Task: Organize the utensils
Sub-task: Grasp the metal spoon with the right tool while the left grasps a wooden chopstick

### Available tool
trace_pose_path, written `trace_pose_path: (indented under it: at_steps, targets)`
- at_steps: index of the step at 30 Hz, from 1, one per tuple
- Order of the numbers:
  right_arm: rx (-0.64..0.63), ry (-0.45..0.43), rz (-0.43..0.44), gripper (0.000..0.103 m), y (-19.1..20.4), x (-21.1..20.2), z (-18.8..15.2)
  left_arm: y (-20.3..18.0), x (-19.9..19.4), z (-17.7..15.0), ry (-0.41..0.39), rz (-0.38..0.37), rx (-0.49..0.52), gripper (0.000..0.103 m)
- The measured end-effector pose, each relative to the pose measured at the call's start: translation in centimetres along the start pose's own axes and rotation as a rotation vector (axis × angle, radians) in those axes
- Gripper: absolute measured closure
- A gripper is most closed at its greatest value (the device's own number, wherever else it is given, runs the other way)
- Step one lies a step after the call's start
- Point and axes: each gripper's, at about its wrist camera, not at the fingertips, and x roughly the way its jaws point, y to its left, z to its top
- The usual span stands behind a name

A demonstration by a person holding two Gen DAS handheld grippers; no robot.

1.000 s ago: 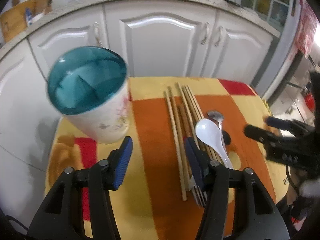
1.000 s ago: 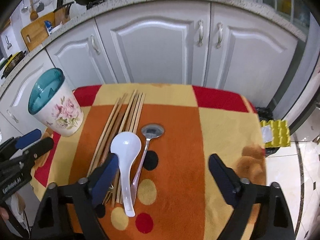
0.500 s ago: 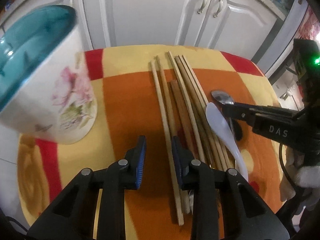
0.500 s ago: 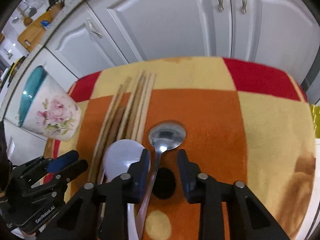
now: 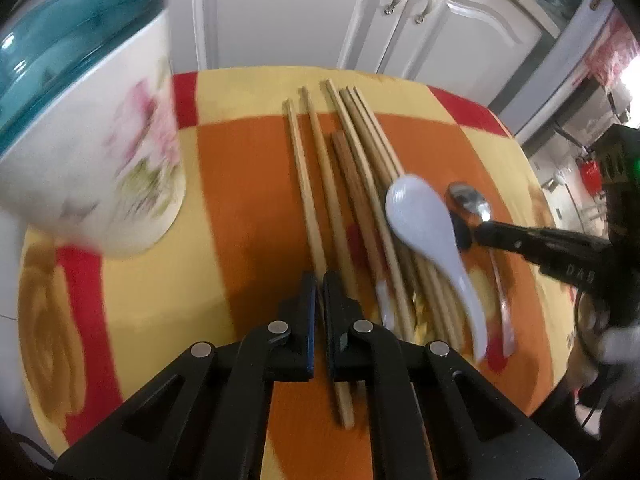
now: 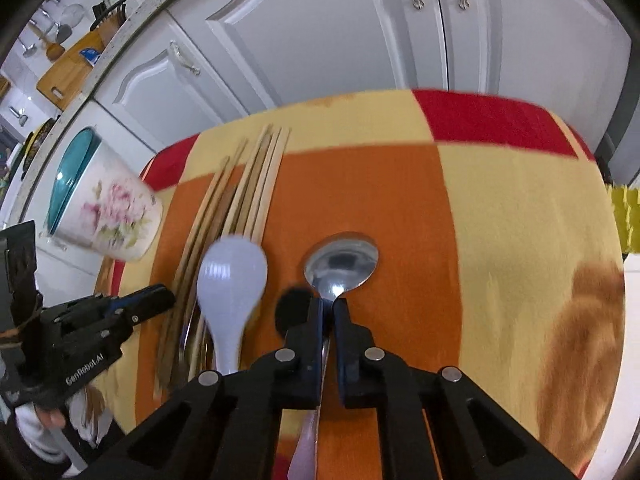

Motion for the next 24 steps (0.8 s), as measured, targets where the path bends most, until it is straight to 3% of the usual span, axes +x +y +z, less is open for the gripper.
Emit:
trace_pose_path:
  at_steps: [4, 7, 9, 11, 16, 18, 20, 24]
  targets:
    - [0.006, 0.016, 0.012, 0.099, -0.5, -0.8, -1.3, 0.8, -0.6, -1.5, 0.034, -0.008, -0.012, 0.101]
    - [0.025, 0.018, 0.018, 0.098, -0.9, -0.9, -1.5, 0.7, -1.1, -1.4, 0.008, 0.006, -0.010, 0.101]
    - [0.050, 0.010, 0.017, 0.092, -1.1, -0.9, -1.1, 0.6, -1.4, -0.8, -0.012, -0.023, -0.030, 0.097]
    - [0.053, -0.001, 0.019, 0.078, -0.9, -0.9, -1.0, 0.4, -1.1, 0.1, -0.025, -0.033, -0.044, 0.083]
    - [0.038, -0.003, 0.002, 0.077, -0.5, -0.8, -0.7, 0.0, 1.0, 1.6, -0.014, -0.016, -0.041, 0.083]
    - [0.059, -0.006, 0.017, 0.077, -0.9, -0.9, -0.5, 0.1, 1.4, 2.0, -0.017, -0.032, -0.049, 0.083]
    - [0.072, -0.007, 0.025, 0.077, -1.1, -0.9, -0.4, 0.5, 1.2, 2.0, -0.015, -0.063, -0.070, 0.098]
    - [0.069, -0.026, 0.037, 0.084, -1.2, -0.5, 0.0, 0.9, 0.8, 1.2, -0.004, -0.065, -0.062, 0.102]
